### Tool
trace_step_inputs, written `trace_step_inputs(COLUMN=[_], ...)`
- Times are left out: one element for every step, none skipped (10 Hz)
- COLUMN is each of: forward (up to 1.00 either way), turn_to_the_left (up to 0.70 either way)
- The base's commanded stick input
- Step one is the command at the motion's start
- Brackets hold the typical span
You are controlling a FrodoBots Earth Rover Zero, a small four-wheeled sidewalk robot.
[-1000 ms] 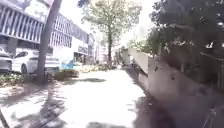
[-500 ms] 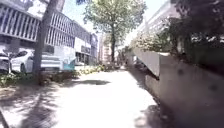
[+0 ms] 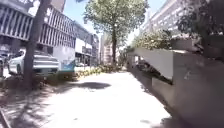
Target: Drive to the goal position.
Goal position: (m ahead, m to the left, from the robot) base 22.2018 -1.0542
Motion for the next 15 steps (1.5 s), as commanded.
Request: trace_step_inputs(forward=[0.7,0.7,0.7,0.7,0.7,0.7,0.7,0.7,0.7,0.7,0.7,0.7,0.7,0.7,0.7], turn_to_the_left=[-0.14,-0.13,-0.14,-0.06,0.0,0.0,0.0,0.0,0.0,0.0,0.0,0.0,0.0,0.0,0.0])
